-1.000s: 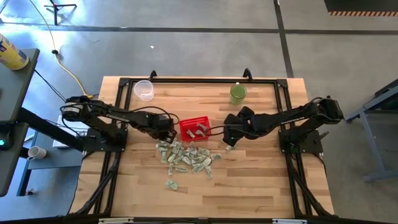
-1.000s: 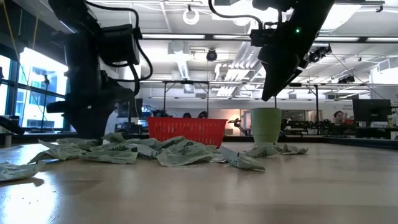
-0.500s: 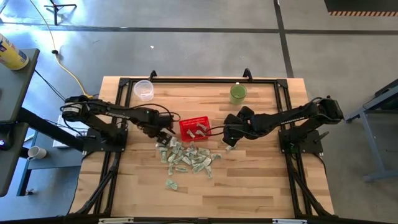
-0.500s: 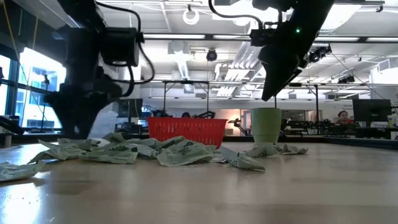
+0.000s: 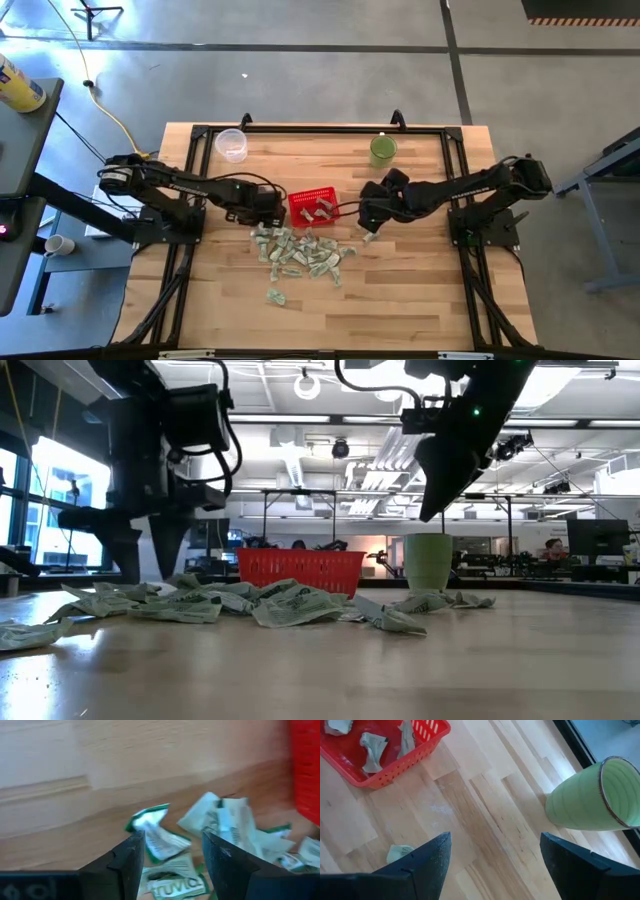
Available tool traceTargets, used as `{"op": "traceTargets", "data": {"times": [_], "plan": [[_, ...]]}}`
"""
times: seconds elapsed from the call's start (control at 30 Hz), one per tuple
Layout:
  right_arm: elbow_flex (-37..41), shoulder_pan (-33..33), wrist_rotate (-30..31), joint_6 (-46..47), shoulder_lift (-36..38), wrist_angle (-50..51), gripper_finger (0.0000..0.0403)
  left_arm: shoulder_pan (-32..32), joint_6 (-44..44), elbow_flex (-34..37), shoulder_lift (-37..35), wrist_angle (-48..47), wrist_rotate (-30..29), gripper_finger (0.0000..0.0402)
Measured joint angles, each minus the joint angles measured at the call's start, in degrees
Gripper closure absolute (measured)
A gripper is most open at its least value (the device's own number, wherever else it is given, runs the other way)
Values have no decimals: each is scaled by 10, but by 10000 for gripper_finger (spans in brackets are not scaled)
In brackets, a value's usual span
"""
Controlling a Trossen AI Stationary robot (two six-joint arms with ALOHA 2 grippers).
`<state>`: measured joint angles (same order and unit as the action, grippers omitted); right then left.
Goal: Pick and place Stevia / Truvia into bins
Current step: Put the truvia packet into the red basket
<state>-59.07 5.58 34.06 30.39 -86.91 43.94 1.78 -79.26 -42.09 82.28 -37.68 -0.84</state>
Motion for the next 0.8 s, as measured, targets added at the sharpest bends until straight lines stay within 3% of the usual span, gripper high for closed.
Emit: {"op": "traceTargets", "data": {"times": [0.43,0.63,0.8], "plan": [[0,0,2,-18,0,0,107,-7,-31,11,15,-20,-25,169],[0,0,5,-24,0,0,107,-7,-29,29,29,0,-28,197],[0,0,5,-24,0,0,108,-7,-7,30,29,-7,-32,245]]}}
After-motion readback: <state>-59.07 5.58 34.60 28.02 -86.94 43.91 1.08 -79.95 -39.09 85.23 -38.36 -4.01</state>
